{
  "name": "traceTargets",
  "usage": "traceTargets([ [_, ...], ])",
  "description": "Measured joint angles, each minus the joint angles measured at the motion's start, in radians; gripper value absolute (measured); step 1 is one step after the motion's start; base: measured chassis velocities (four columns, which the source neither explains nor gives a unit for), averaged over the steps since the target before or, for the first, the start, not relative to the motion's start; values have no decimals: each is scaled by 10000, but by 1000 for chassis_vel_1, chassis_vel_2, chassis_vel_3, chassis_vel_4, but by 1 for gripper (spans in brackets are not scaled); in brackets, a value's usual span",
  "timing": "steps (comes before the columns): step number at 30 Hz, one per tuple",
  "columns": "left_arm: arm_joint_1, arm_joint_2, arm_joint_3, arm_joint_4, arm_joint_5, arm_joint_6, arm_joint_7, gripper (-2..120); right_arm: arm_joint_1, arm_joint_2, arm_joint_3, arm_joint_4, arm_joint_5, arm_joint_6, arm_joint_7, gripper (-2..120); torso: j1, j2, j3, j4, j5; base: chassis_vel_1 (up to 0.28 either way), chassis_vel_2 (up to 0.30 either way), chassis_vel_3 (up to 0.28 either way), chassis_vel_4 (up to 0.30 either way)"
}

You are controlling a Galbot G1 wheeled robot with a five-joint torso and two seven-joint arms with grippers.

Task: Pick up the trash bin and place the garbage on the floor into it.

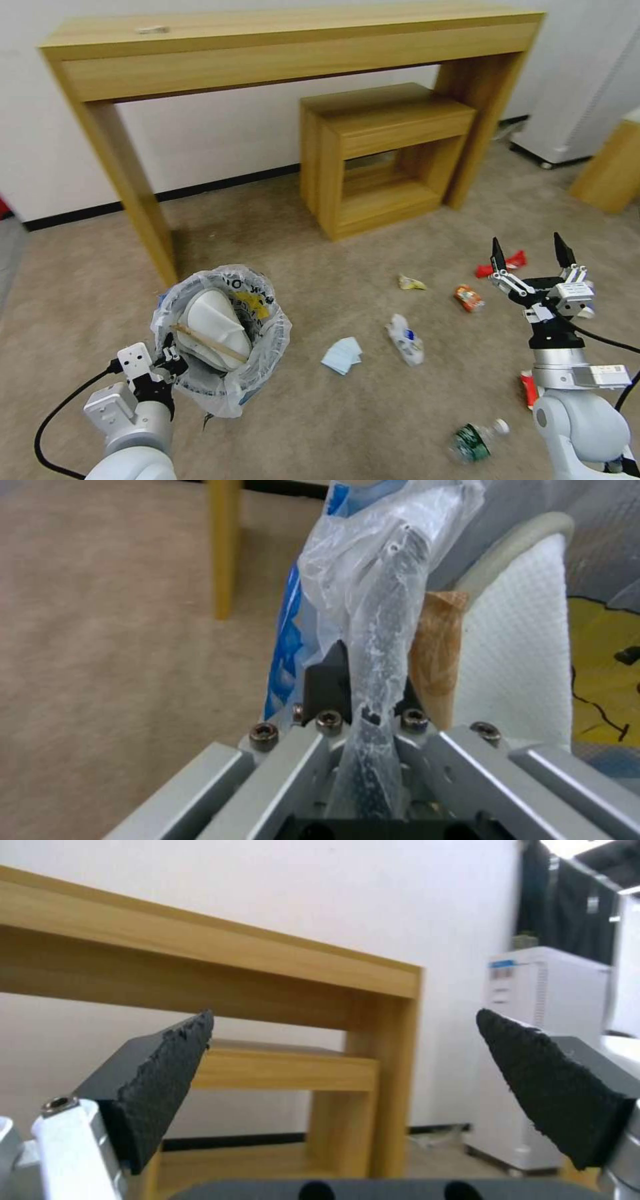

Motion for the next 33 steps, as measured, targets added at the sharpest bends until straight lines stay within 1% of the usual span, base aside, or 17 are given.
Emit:
traceTargets([
  [7,-23,20,0,17,-90,-6,24,0,-6,35,-24,0,-46,-5,23,100,0,1,0,-4,-1,-107,-104,-97,-95],
  [11,-54,42,-15,17,-149,-7,-6,0,-20,64,-157,0,-137,-9,114,100,0,1,0,2,0,-21,-17,-18,-26],
  [13,-59,44,-20,15,-177,-7,-30,0,-96,66,-358,80,-268,-206,599,100,0,0,0,3,0,0,0,0,0],
  [14,-59,44,-20,15,-177,-7,-30,0,-96,66,-358,80,-268,-206,599,100,0,0,0,3,0,0,0,0,0],
  [16,-59,47,-27,13,-215,-7,-38,0,-262,20,-628,326,-276,-756,1468,100,0,1,0,1,-1,0,0,0,0],
  [17,-59,47,-27,13,-215,-7,-38,0,-262,20,-628,326,-276,-756,1468,100,0,1,0,1,-1,0,0,0,0],
  [20,-74,67,-77,-9,-296,-6,-51,0,-609,-187,-1133,839,247,-1951,2654,100,0,1,-1,1,-1,0,0,0,0],
  [21,-74,67,-77,-9,-296,-6,-51,0,-609,-187,-1133,839,247,-1951,2654,100,0,1,-1,1,-1,0,0,0,0],
  [22,-76,71,-84,-25,-319,-4,-54,0,-722,-286,-1282,1013,526,-2412,3039,100,0,1,0,1,-1,0,0,0,0],
  [24,-76,81,-111,-65,-392,3,-58,0,-1011,-703,-1636,1578,1423,-4154,4208,100,0,1,-1,0,1,0,0,0,0],
  [25,-76,81,-111,-65,-392,3,-58,0,-1011,-703,-1636,1578,1423,-4154,4208,100,0,1,-1,0,1,0,0,0,0],
  [26,-71,90,-128,-73,-412,4,-62,0,-1104,-890,-1730,1745,1691,-4739,4640,100,0,0,0,0,-1,0,0,0,0],
  [27,-58,104,-151,-87,-442,4,-66,0,-1212,-1242,-1874,1975,2146,-5652,5306,100,0,1,-1,0,0,0,0,0,0],
  [28,-32,125,-179,-110,-479,4,-69,0,-1313,-1794,-2067,2207,2865,-6814,6124,100,0,0,-1,0,-1,0,0,0,0],
  [29,-32,125,-179,-110,-479,4,-69,0,-1313,-1794,-2067,2207,2865,-6814,6124,100,0,0,-1,0,-1,0,0,0,0],
  [32,4,168,-212,-182,-529,4,-71,0,-1321,-2662,-2450,2362,5076,-8916,7532,100,0,1,0,0,-1,0,0,0,0],
  [33,4,168,-212,-182,-529,4,-71,0,-1321,-2662,-2450,2362,5076,-8916,7532,100,0,1,0,0,-1,0,0,0,0],
])
